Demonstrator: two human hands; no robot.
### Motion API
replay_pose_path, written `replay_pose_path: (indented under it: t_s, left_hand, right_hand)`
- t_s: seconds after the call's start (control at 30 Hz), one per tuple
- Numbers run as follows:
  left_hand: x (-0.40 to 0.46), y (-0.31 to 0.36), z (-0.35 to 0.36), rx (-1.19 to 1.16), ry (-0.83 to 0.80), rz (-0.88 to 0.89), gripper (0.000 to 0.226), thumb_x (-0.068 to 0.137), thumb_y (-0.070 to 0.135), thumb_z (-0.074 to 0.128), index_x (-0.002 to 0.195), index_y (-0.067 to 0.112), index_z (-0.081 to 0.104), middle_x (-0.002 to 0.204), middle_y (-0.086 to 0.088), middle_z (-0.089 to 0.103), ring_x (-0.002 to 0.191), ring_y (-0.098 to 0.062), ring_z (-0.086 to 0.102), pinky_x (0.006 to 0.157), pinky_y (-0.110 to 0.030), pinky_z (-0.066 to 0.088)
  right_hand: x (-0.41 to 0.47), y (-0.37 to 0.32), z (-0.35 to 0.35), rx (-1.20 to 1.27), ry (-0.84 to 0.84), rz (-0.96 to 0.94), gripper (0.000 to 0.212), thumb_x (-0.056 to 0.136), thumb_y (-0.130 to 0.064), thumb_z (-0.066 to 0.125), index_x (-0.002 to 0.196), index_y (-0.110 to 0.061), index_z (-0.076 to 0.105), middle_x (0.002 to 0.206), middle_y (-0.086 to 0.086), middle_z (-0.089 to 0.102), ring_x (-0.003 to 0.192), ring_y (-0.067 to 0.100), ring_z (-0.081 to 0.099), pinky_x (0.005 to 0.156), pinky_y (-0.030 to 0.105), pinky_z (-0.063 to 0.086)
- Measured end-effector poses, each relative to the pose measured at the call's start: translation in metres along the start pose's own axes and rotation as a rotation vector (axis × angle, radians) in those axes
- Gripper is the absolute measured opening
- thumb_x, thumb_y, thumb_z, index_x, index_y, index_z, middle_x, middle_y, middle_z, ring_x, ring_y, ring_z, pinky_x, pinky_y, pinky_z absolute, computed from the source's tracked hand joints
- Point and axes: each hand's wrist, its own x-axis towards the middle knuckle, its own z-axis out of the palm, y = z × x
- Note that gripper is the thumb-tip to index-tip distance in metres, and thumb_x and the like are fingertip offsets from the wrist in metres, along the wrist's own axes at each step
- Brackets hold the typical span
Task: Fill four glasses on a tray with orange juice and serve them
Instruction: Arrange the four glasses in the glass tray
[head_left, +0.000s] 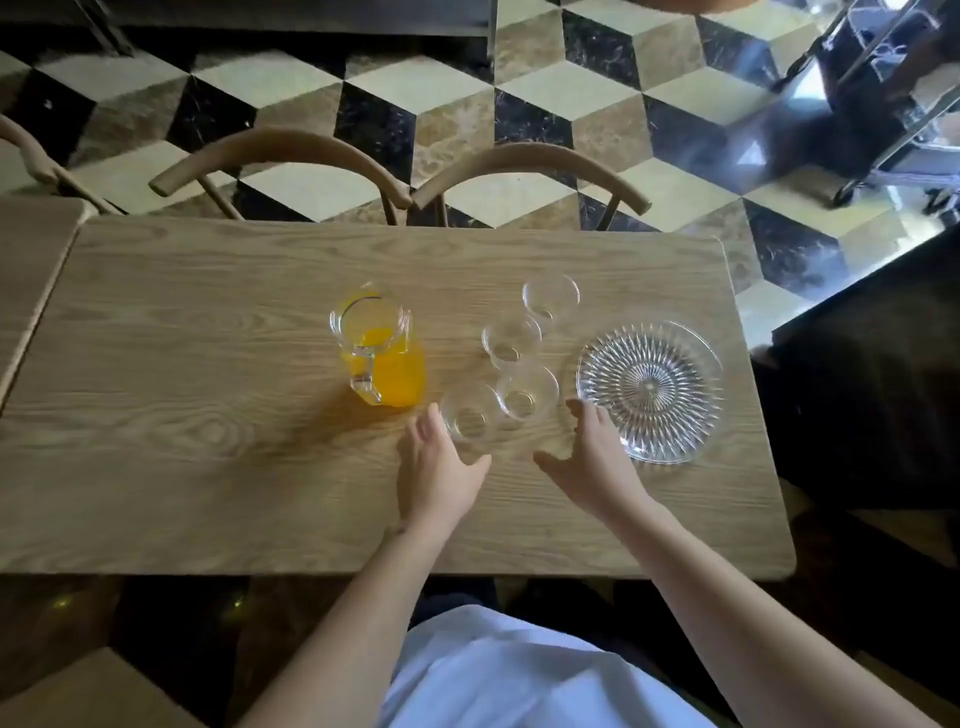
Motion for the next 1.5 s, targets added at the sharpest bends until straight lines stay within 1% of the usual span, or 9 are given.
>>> replay_pose_path:
  t_s: [0.13, 0.3, 0.43, 0.6, 0.87, 1.03, 1.17, 1.3, 1.5]
  left_hand:
    - [0.017, 0.01, 0.009, 0.044, 0.024, -0.054, 0.114, 0.077, 0.049, 0.082, 0.158, 0.016, 0.009, 0.16, -0.011, 0.029, 0.143, -0.034, 0.033, 0.105, -0.048, 0.047]
    - [0.032, 0.025, 0.018, 0.125, 0.003, -0.059, 0.112, 0.077, 0.047, 0.081, 0.159, 0.021, 0.009, 0.162, -0.014, 0.024, 0.144, -0.036, 0.03, 0.114, -0.049, 0.037]
    - [0.043, 0.036, 0.02, 0.129, -0.048, -0.08, 0.1, 0.084, 0.039, 0.078, 0.161, 0.026, 0.015, 0.165, -0.007, 0.019, 0.146, -0.034, 0.029, 0.117, -0.046, 0.033]
    - [0.048, 0.044, 0.02, 0.21, -0.08, -0.097, 0.094, 0.083, 0.037, 0.078, 0.157, 0.023, 0.02, 0.153, -0.005, 0.031, 0.135, -0.034, 0.039, 0.104, -0.052, 0.044]
    - [0.033, 0.055, 0.012, 0.276, -0.054, -0.073, 0.096, 0.081, 0.041, 0.079, 0.156, 0.021, 0.021, 0.154, -0.01, 0.035, 0.136, -0.033, 0.041, 0.104, -0.044, 0.046]
    - [0.01, 0.099, -0.002, 0.296, -0.038, 0.107, 0.087, 0.082, 0.043, 0.075, 0.152, 0.031, 0.024, 0.146, -0.002, 0.039, 0.128, -0.03, 0.043, 0.097, -0.041, 0.048]
    - [0.021, 0.155, 0.014, 0.247, -0.064, 0.27, 0.087, 0.082, 0.043, 0.073, 0.152, 0.031, 0.023, 0.147, -0.001, 0.037, 0.13, -0.03, 0.043, 0.101, -0.041, 0.046]
    - [0.043, 0.196, 0.041, 0.215, -0.131, 0.343, 0.099, 0.082, 0.038, 0.074, 0.159, 0.031, 0.012, 0.15, -0.003, 0.037, 0.129, -0.029, 0.042, 0.098, -0.038, 0.043]
    - [0.071, 0.224, 0.074, 0.214, -0.14, 0.383, 0.097, 0.081, 0.038, 0.075, 0.158, 0.027, 0.016, 0.147, -0.007, 0.04, 0.127, -0.033, 0.044, 0.098, -0.042, 0.045]
  right_hand:
    - [0.038, -0.013, 0.001, -0.219, 0.06, -0.055, 0.103, 0.076, -0.039, 0.081, 0.155, -0.007, 0.022, 0.152, 0.012, 0.039, 0.136, 0.034, 0.037, 0.111, 0.04, 0.035]
    - [0.07, -0.013, 0.012, -0.243, 0.028, -0.054, 0.117, 0.069, -0.044, 0.084, 0.157, -0.009, 0.016, 0.155, 0.01, 0.037, 0.141, 0.033, 0.034, 0.11, 0.045, 0.039]
    - [0.084, -0.006, 0.019, -0.239, -0.021, -0.101, 0.116, 0.07, -0.044, 0.083, 0.158, -0.011, 0.016, 0.154, 0.009, 0.039, 0.141, 0.033, 0.037, 0.113, 0.046, 0.037]
    - [0.088, -0.002, 0.018, -0.209, -0.058, -0.121, 0.109, 0.074, -0.046, 0.08, 0.157, -0.011, 0.019, 0.149, 0.008, 0.041, 0.135, 0.032, 0.042, 0.107, 0.049, 0.042]
    - [0.078, 0.017, -0.004, 0.024, -0.07, -0.109, 0.108, 0.07, -0.039, 0.084, 0.155, -0.011, 0.023, 0.145, 0.008, 0.041, 0.135, 0.028, 0.042, 0.106, 0.04, 0.045]
    - [0.06, 0.06, -0.057, 0.187, 0.056, -0.128, 0.102, 0.07, -0.033, 0.086, 0.152, -0.009, 0.03, 0.141, 0.008, 0.043, 0.13, 0.024, 0.045, 0.108, 0.035, 0.041]
    - [0.066, 0.102, -0.099, 0.192, 0.123, 0.0, 0.105, 0.069, -0.034, 0.088, 0.153, -0.009, 0.029, 0.141, 0.008, 0.043, 0.129, 0.023, 0.048, 0.109, 0.039, 0.043]
    - [0.082, 0.136, -0.123, 0.199, 0.107, 0.049, 0.105, 0.07, -0.038, 0.088, 0.153, -0.012, 0.029, 0.14, 0.008, 0.043, 0.127, 0.022, 0.05, 0.111, 0.04, 0.043]
    - [0.1, 0.163, -0.134, 0.189, 0.119, 0.065, 0.105, 0.07, -0.035, 0.088, 0.154, -0.013, 0.028, 0.14, 0.008, 0.043, 0.131, 0.022, 0.046, 0.113, 0.04, 0.041]
